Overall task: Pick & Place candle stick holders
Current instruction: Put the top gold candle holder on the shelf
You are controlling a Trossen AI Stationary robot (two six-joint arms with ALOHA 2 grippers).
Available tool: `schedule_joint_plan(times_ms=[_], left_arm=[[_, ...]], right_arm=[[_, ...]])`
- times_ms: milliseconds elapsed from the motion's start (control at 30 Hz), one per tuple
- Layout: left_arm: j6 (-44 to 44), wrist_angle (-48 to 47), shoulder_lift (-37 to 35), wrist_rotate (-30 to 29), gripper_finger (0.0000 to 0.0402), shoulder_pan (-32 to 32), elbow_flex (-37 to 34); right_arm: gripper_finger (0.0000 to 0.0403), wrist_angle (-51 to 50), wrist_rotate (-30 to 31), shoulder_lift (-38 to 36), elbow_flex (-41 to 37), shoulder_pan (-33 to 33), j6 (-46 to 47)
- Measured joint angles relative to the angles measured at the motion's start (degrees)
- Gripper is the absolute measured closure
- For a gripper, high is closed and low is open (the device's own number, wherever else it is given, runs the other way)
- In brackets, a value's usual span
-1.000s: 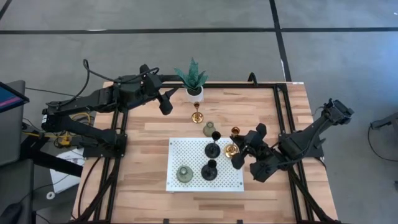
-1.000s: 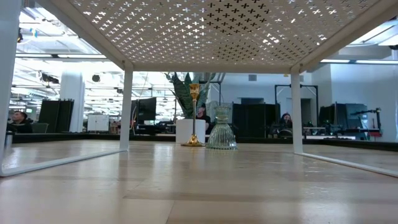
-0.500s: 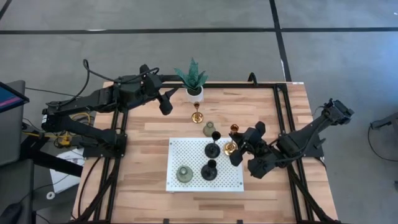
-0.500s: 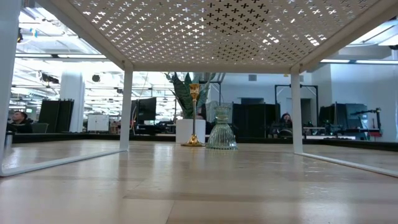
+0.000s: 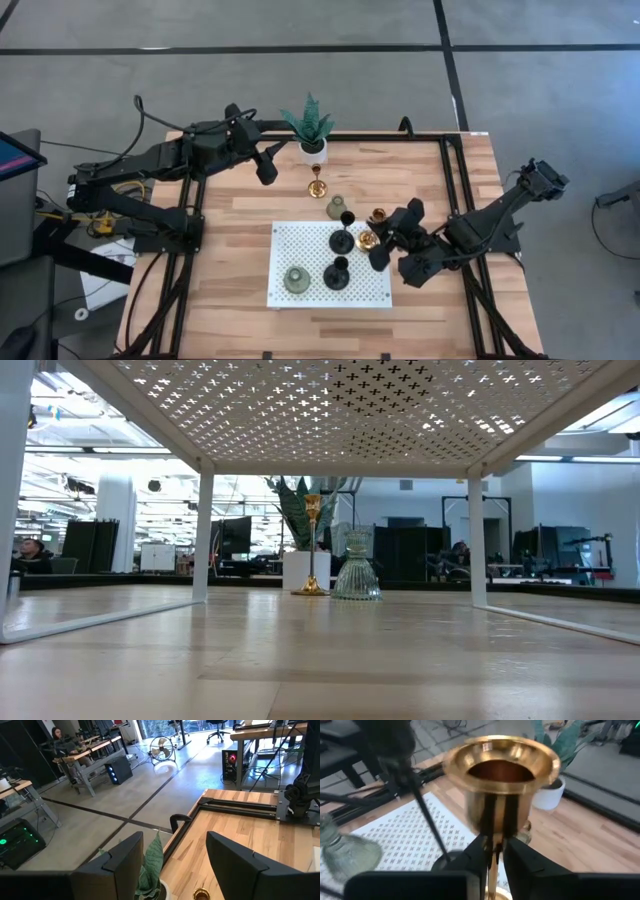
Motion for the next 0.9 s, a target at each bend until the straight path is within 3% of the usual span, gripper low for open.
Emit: schedule_joint_plan(times_ms=[600, 900], left_arm=[[-0.01, -0.10, 0.02, 0.00, 0.0183, 0.00, 0.00], [-0.01, -0.20, 0.02, 0.02, 0.0183, 0.00, 0.01]], right_arm=[[0.0344, -0.01, -7.31, -0.22, 0.02, 0.07, -3.01], [0.0340, -0.55, -7.50, -0.22, 0.02, 0.16, -3.13]])
